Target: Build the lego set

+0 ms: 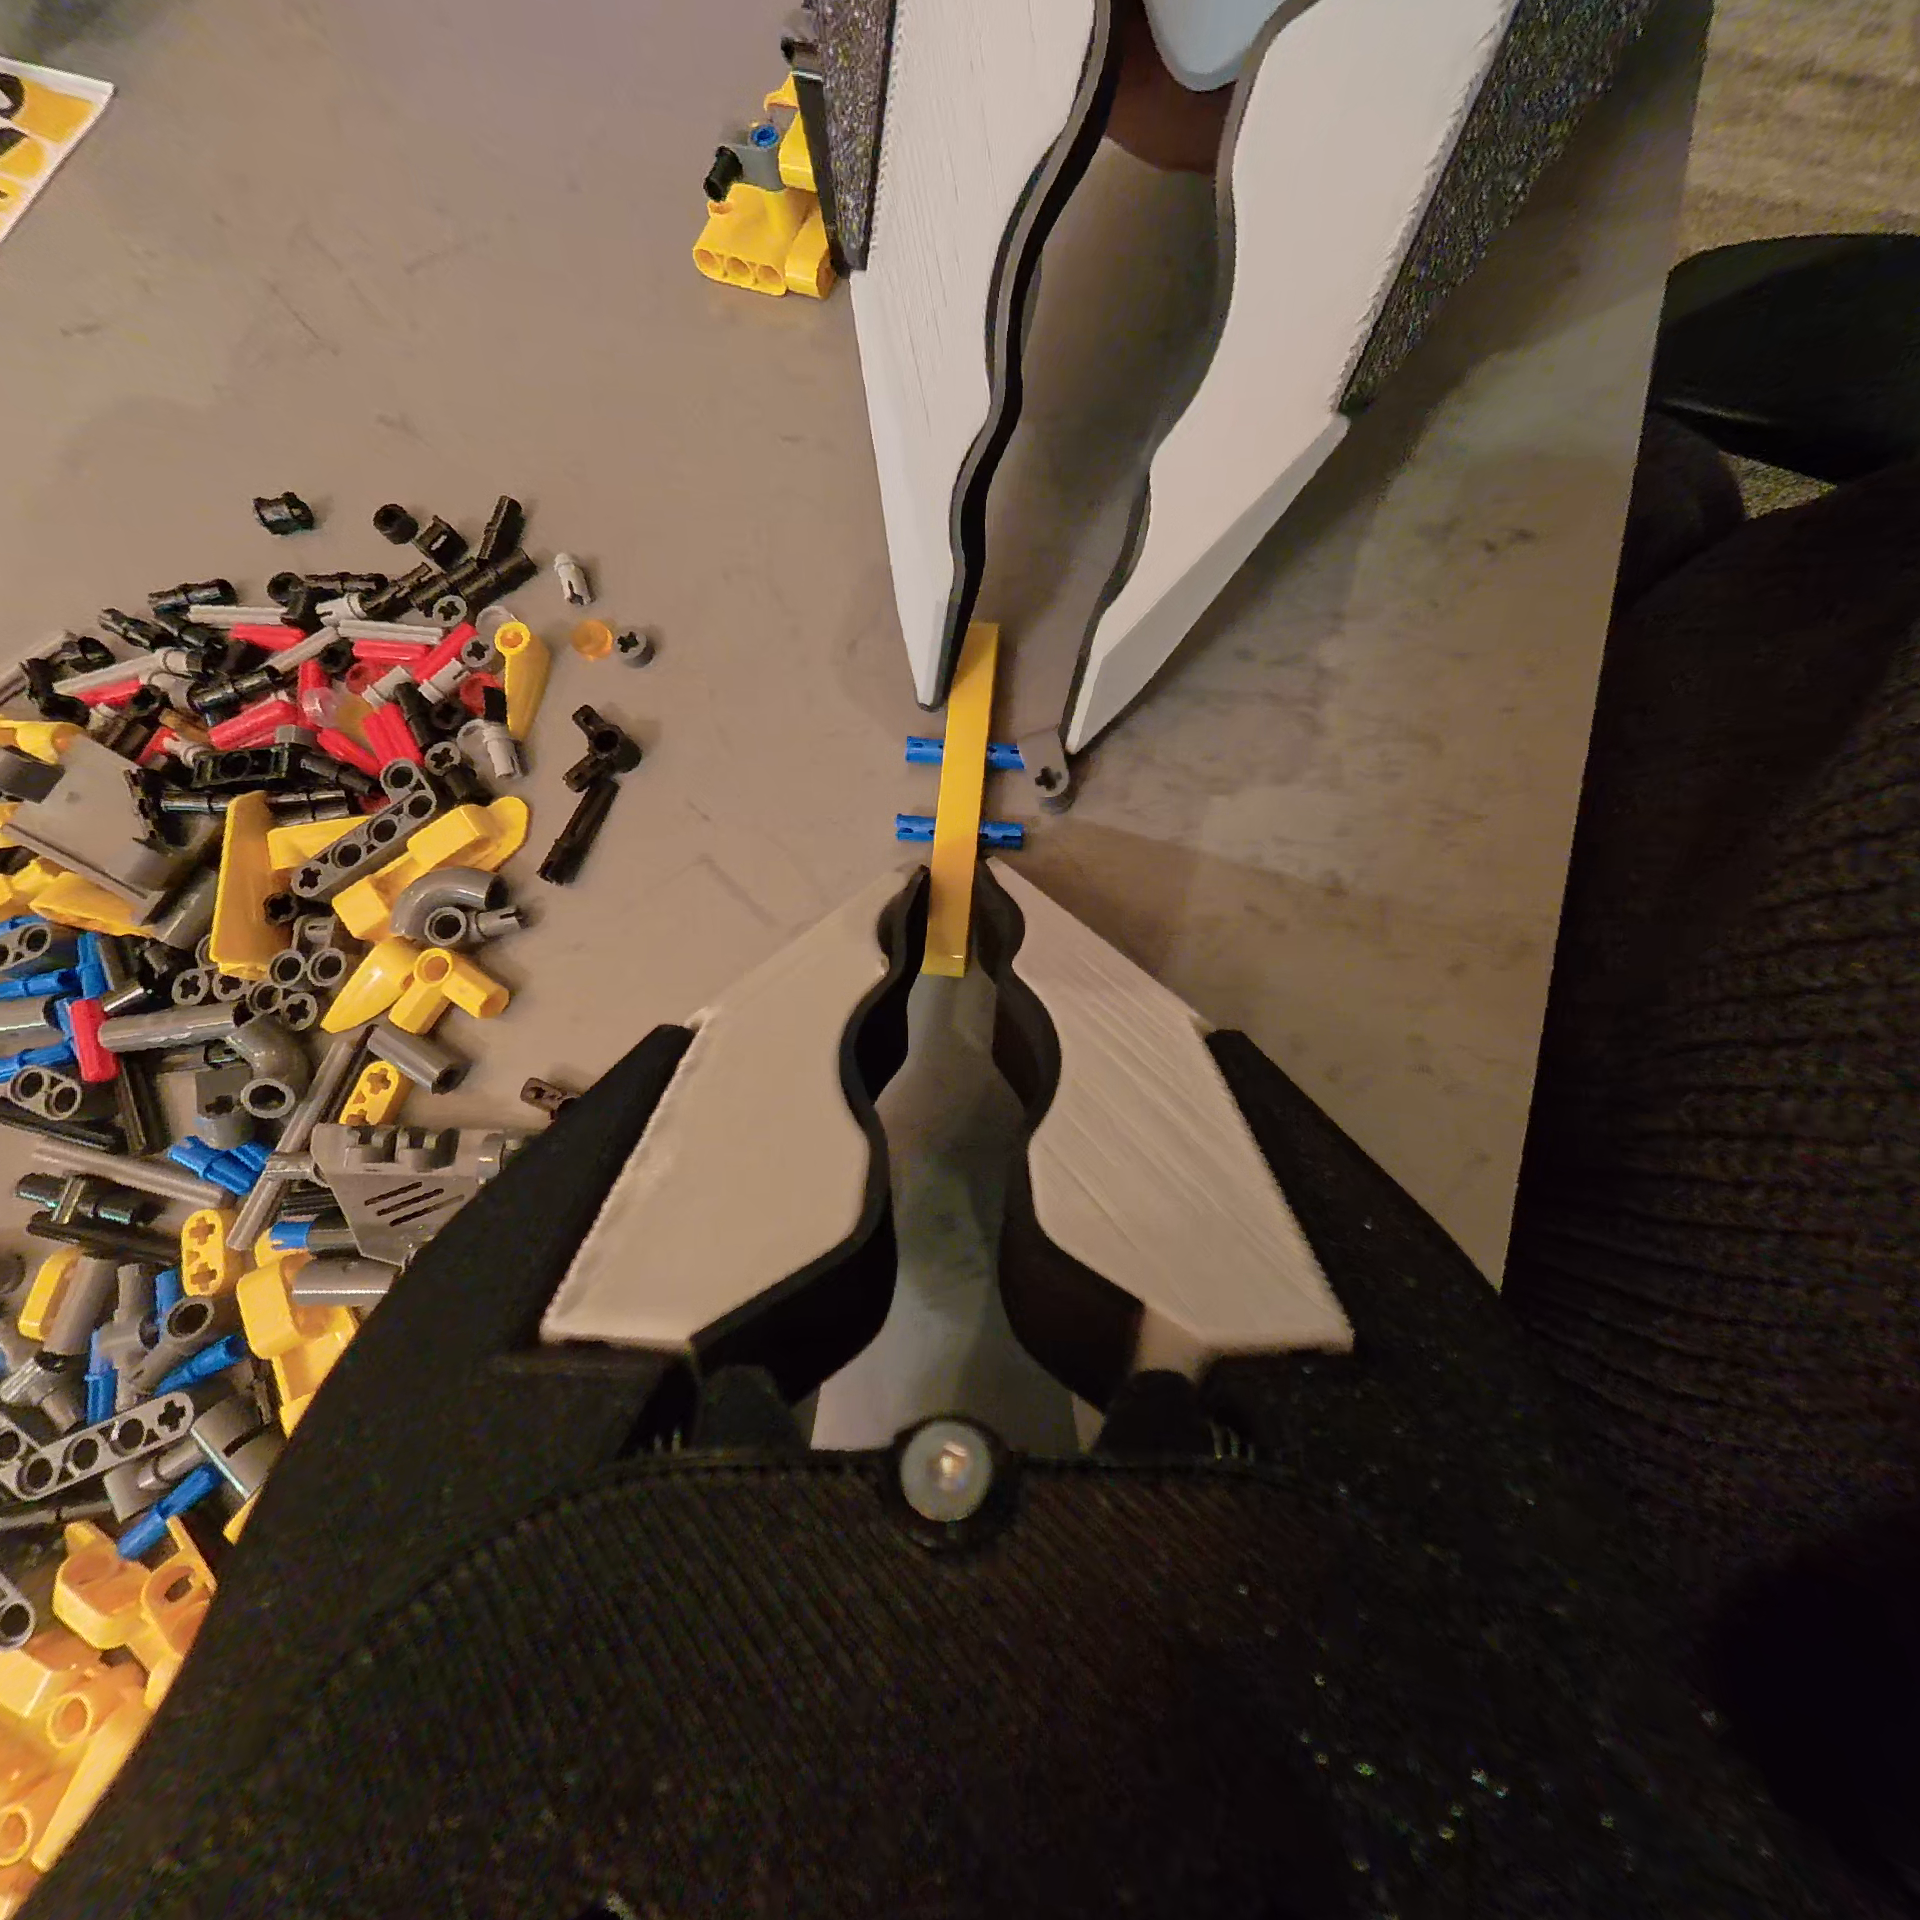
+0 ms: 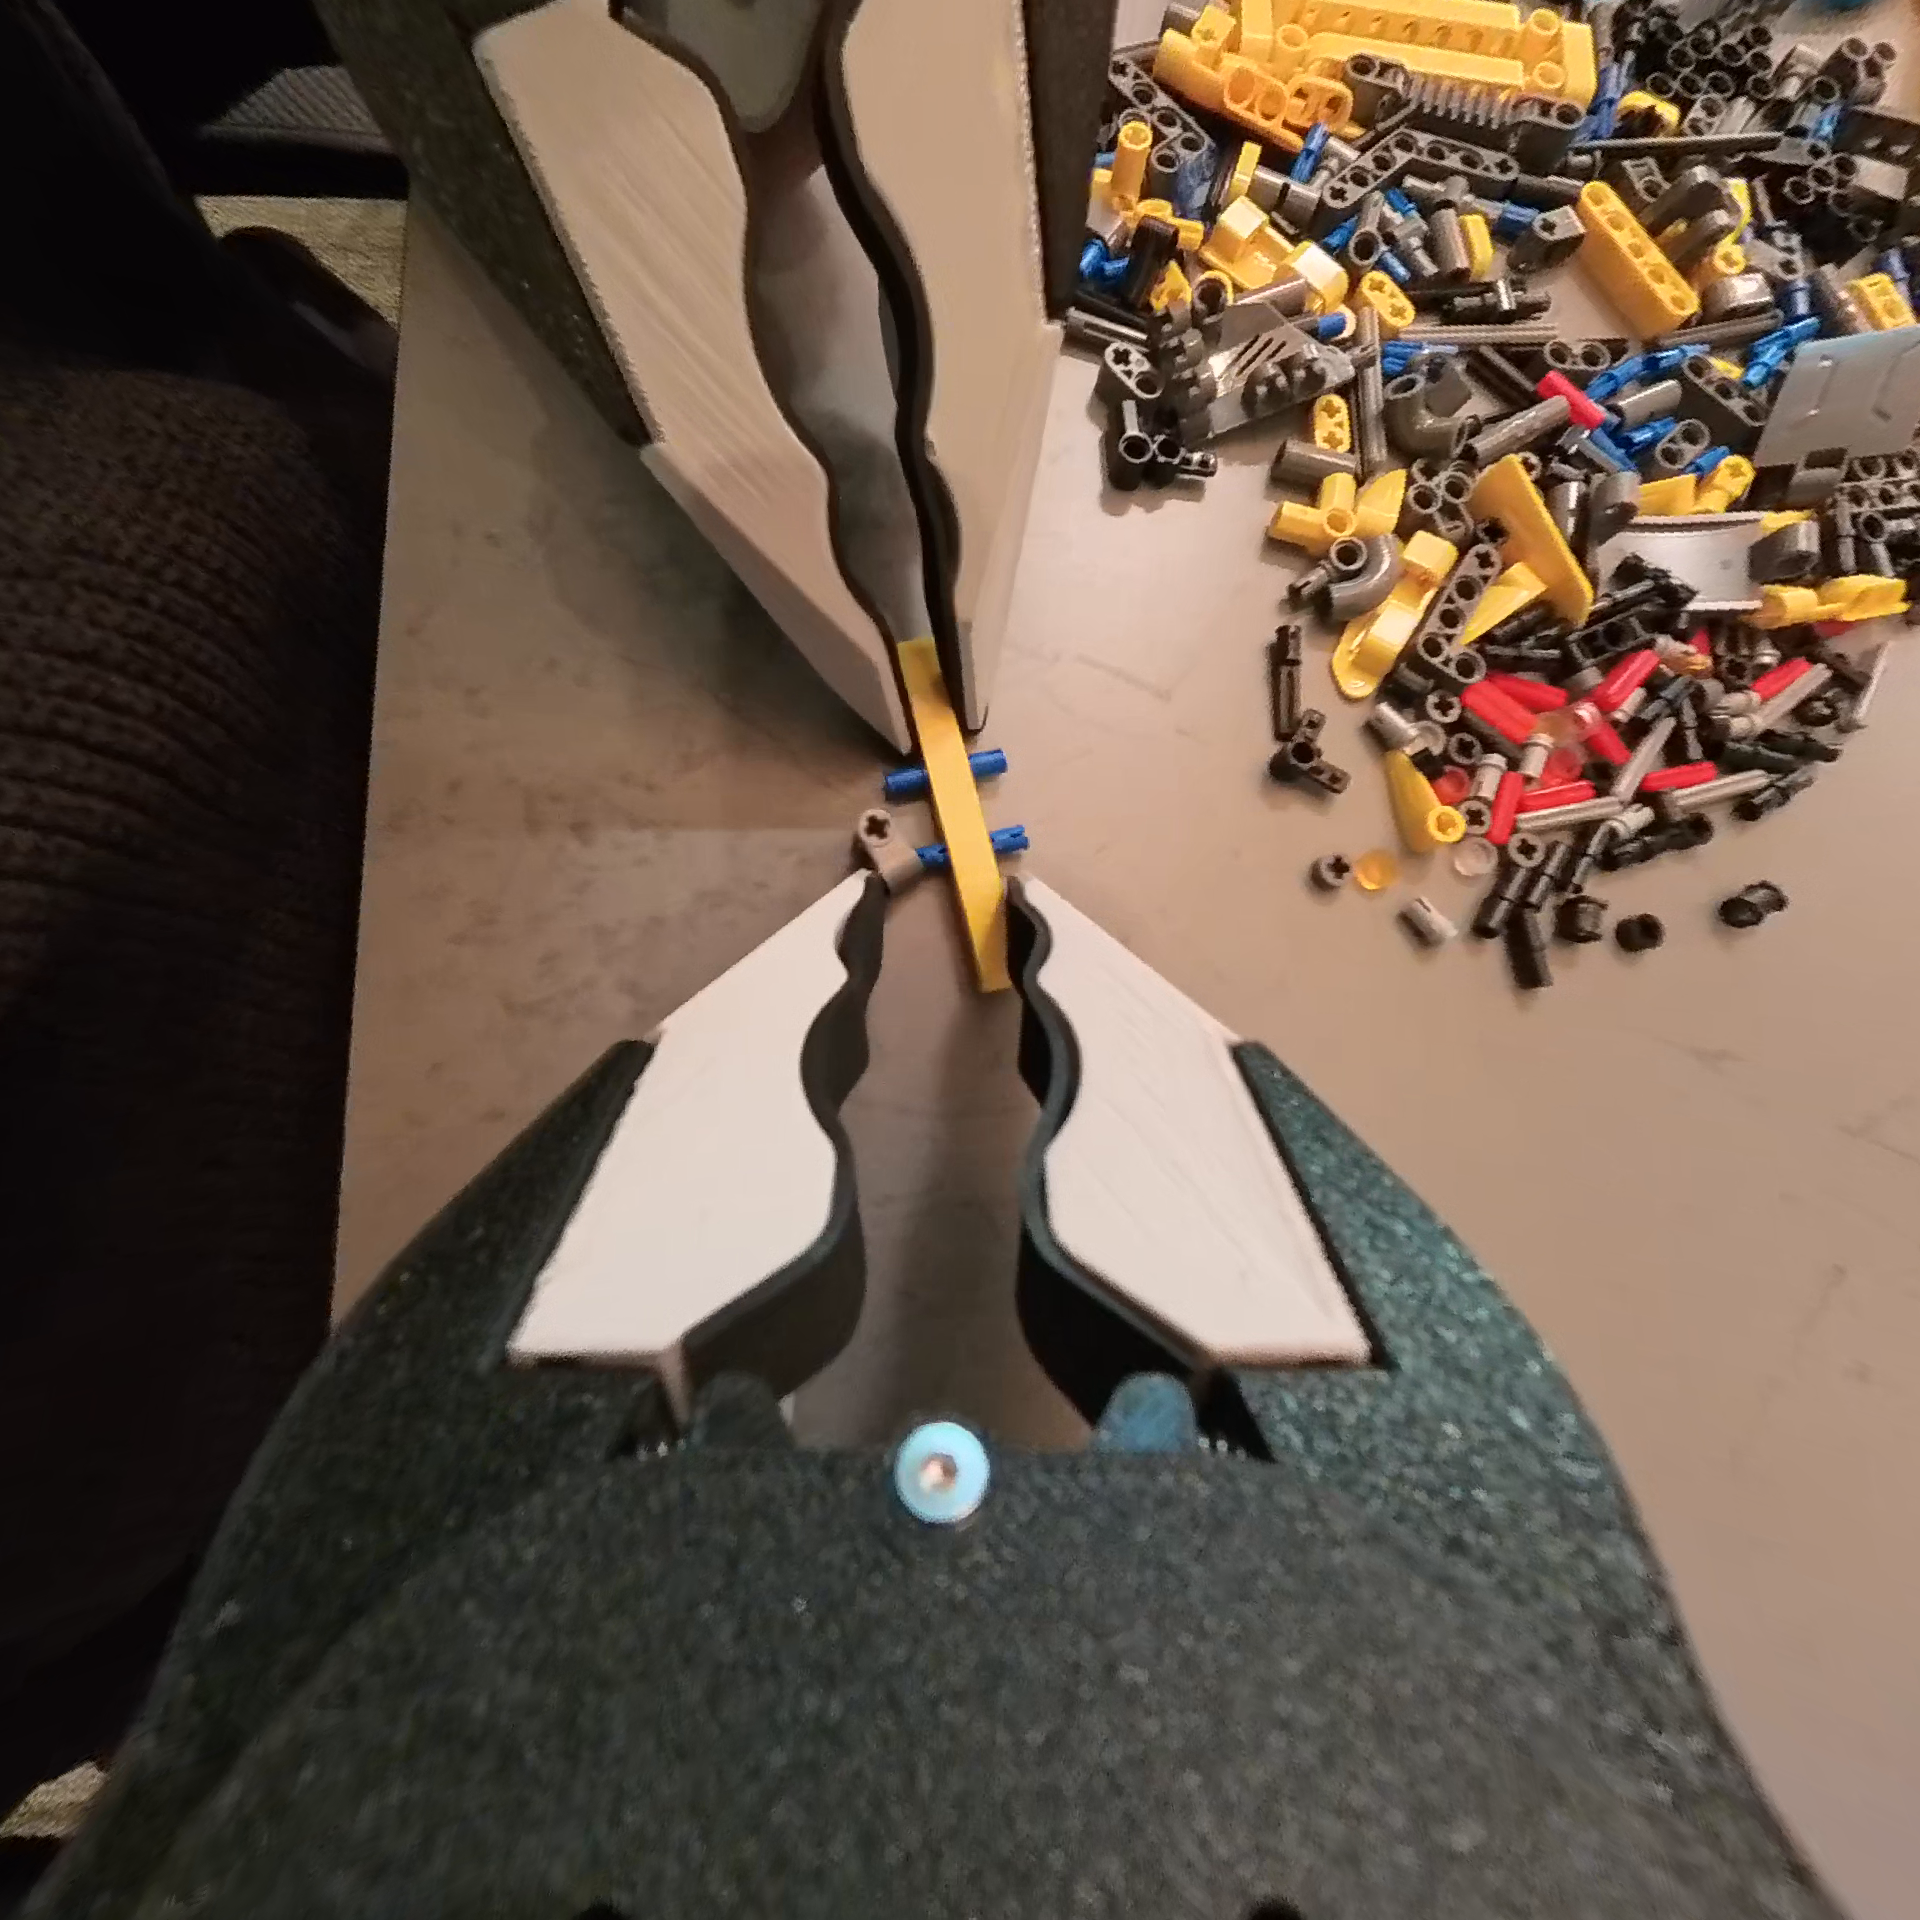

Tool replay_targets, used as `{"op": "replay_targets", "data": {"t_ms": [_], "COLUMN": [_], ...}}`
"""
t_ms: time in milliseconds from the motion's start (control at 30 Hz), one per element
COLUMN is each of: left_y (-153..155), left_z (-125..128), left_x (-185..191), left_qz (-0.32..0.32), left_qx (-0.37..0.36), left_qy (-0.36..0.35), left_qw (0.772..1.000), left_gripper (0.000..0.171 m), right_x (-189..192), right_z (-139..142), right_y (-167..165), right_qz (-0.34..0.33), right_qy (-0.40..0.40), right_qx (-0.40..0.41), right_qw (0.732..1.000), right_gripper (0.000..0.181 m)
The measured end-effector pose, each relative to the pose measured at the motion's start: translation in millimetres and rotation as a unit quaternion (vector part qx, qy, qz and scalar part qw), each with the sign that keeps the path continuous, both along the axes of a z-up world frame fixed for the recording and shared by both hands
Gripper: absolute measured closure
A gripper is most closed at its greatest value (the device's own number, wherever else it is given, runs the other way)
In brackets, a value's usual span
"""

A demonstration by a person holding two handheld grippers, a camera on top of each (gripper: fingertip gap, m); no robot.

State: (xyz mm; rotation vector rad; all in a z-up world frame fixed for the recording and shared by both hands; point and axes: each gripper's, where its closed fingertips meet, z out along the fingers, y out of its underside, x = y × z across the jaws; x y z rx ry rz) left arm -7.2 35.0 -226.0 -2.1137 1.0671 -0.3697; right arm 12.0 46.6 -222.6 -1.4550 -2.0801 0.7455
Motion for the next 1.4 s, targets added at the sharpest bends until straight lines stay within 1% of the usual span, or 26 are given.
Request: {"op": "replay_targets", "data": {"t_ms": [200,500,667,767,833,1000,1133,1400], "left_y": [-0.1,-0.3,-0.3,0.1,-0.2,-0.1,-0.4,-0.6], "left_z": [0.0,0.0,0.0,0.1,0.0,0.0,-0.1,-0.1], "left_x": [0.3,0.5,0.5,1.2,1.1,1.1,0.9,0.9], "left_qz": [0.002,0.002,0.002,0.003,0.003,0.003,-0.001,-0.001], "left_qx": [-0.001,-0.006,-0.006,-0.003,-0.002,-0.006,-0.012,-0.012], "left_qy": [-0.001,-0.005,-0.005,-0.003,-0.002,-0.005,-0.01,-0.01], "left_qw": [1.0,1.0,1.0,1.0,1.0,1.0,1.0,1.0], "left_gripper": [0.165,0.166,0.166,0.166,0.166,0.166,0.166,0.166], "right_x": [-0.8,-0.8,-0.6,-5.7,-6.2,-5.4,-3.2,-2.7], "right_z": [-0.1,-0.1,0.0,-0.3,-0.3,-0.3,-0.5,-0.6], "right_y": [0.3,-0.7,-0.4,0.0,0.0,-0.8,-2.5,-3.0], "right_qz": [-0.015,-0.016,-0.032,-0.054,-0.054,-0.036,-0.014,0.005], "right_qy": [0.007,0.011,0.012,0.026,0.024,0.022,0.005,-0.001], "right_qx": [0.007,0.02,0.013,0.003,0.005,0.001,-0.008,-0.009], "right_qw": [1.0,1.0,0.999,0.998,0.998,0.999,1.0,1.0], "right_gripper": [0.157,0.157,0.156,0.155,0.155,0.156,0.156,0.157]}}
